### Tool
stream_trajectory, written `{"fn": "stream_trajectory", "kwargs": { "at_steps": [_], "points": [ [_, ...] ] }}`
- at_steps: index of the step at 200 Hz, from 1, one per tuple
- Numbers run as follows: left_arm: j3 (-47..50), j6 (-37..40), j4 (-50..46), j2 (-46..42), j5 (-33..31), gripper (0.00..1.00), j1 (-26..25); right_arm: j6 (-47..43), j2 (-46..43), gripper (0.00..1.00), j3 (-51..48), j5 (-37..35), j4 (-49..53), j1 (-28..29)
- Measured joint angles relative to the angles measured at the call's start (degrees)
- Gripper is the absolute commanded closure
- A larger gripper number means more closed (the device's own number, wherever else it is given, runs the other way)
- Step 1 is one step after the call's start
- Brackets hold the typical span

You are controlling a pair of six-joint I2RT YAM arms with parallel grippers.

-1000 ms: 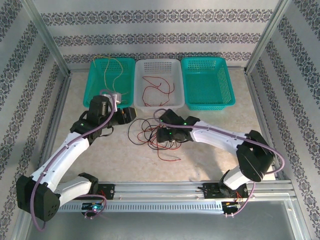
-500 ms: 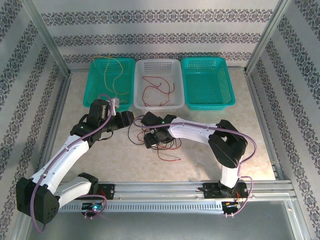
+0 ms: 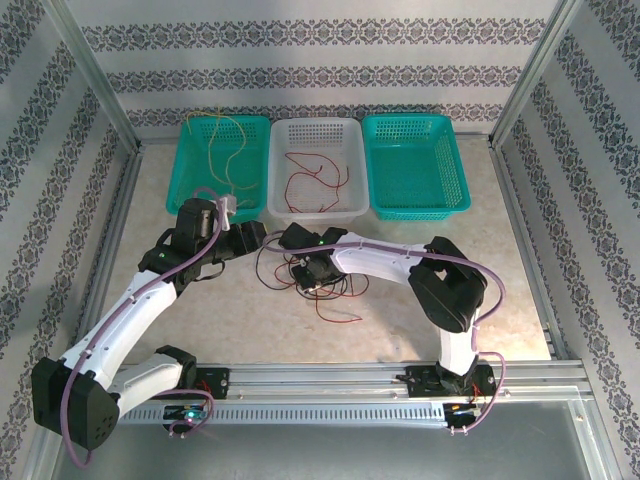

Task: Untangle the cables

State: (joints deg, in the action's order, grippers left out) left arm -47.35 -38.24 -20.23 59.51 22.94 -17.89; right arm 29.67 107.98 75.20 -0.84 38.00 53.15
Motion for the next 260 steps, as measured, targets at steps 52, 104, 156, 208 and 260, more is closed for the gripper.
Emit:
{"fn": "stream_trajectory", "kwargs": {
  "at_steps": [52,104,156,208,260],
  "points": [
    [0.0,0.0,0.0,0.0,1.1,0.45,0.0,-0.3,-6.1,1.00,-2.3,-1.6,-1.4,0.0],
    [0.1,-0.9,1.9,-0.7,4.4,0.39,0.0,-0.3,-14.2,1.00,-3.1,-2.4,-3.5,0.0],
    [2.0,-6.4,19.5,-0.9,14.8,0.40,-1.8,1.5,-29.4,1.00,-0.8,-1.6,-7.5,-3.0],
    [2.0,-9.1,36.3,0.3,19.6,0.28,-8.0,6.3,-37.7,1.00,3.9,1.9,-14.2,-8.8],
    [-0.6,-7.2,39.3,4.4,19.6,0.28,-11.5,9.6,-38.4,1.00,7.8,6.1,-17.5,-9.9]
  ]
}}
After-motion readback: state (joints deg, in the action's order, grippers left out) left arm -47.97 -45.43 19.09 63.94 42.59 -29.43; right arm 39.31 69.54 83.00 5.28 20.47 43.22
